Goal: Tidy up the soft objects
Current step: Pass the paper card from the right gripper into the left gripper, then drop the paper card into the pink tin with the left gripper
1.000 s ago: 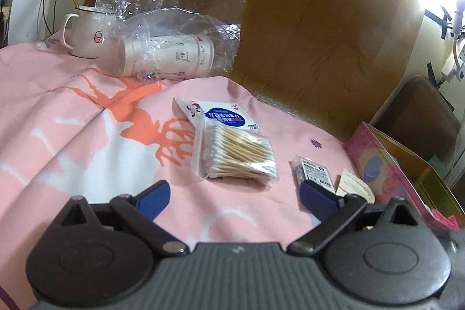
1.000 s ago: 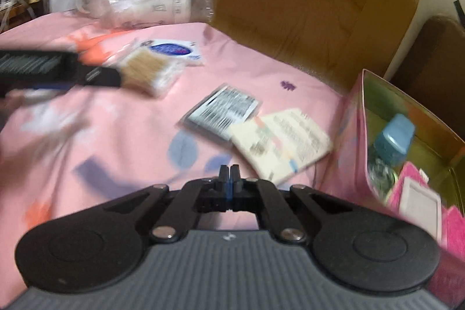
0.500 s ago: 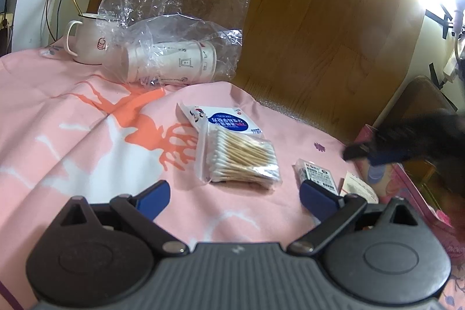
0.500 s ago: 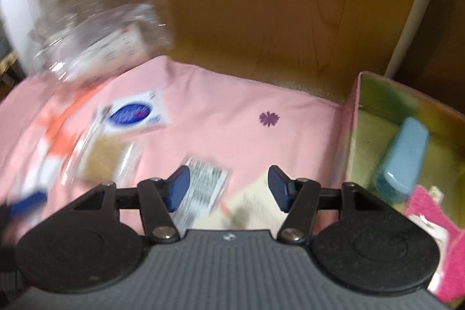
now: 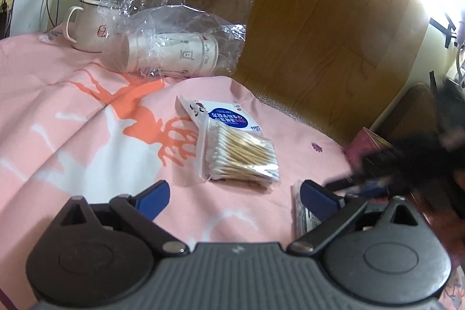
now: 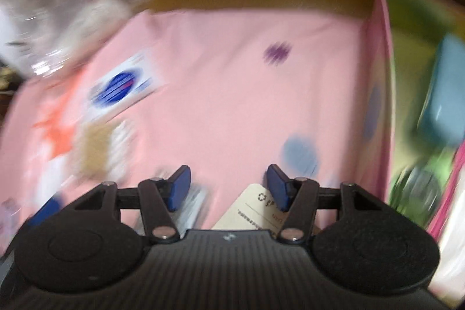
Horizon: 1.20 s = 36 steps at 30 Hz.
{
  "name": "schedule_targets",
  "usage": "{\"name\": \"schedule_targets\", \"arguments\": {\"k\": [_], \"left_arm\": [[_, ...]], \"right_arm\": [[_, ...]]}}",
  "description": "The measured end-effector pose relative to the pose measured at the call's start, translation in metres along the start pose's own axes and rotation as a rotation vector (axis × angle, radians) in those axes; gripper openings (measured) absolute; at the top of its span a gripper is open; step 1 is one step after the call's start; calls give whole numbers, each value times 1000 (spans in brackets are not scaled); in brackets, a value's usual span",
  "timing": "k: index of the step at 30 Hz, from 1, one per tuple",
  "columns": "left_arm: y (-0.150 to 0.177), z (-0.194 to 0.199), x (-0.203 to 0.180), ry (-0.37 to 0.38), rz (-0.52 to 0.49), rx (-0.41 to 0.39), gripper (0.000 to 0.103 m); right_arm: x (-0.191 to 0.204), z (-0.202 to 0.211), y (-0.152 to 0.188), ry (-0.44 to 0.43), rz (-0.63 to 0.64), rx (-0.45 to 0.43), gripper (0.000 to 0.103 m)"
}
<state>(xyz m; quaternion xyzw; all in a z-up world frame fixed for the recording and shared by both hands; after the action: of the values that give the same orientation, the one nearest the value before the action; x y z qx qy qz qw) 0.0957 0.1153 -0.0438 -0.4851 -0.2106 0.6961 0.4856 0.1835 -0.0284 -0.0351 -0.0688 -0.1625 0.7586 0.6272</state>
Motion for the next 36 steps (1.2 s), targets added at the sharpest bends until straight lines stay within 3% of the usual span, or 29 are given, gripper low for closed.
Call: {"name": "schedule_targets", "arguments": {"k": [5,8,12,16,21,22,23,25,27,30,33,36], "left_arm": [[0,0,3,7,24,3,100],[-1,2,2,11,25,-6,100],[4,4,-12,71,-17,17,99],[30,15,-44,201,-68,142,97],[71,34,-85,333,-150,323,91],[80,34,-89,343,-163,357,76],[85,36,-94,339,-192,348,68],[95,40,-105,357,-213,373,65],[106,44,-117,412,-180,425,64],[106,47,-128,371,-203,415,62],[94,50,-151,406,-215,394,62],[75,40,-190,453,-265,377,63]], "right_arm": [[25,34,79,-151,59,-4,62],[23,68,115,-253,52,-109,61],[5,109,162,-169,95,-373,75],[8,110,208,-201,117,-446,75],[26,90,210,-209,165,-472,76],[33,86,206,-196,191,-491,72],[34,85,205,-188,204,-501,68],[41,84,201,-203,211,-513,55],[35,85,196,-179,184,-540,50],[15,103,188,-182,131,-616,44],[-13,128,174,-157,72,-697,41],[-48,152,152,-80,34,-785,41]]}}
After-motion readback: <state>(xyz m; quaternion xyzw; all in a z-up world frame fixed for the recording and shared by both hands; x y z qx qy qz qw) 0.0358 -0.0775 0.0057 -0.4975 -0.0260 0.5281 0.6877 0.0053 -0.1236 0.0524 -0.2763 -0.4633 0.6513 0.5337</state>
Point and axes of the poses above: each gripper's, at about its wrist camera, not at the fingertips, and z roughly against the way its jaws point, x to its left, y to its underside, the point moved 10 cm from there along -z, roughly the way its jaws point, and after that the axes turned 8 degrees about y, right-handed, at the moved point
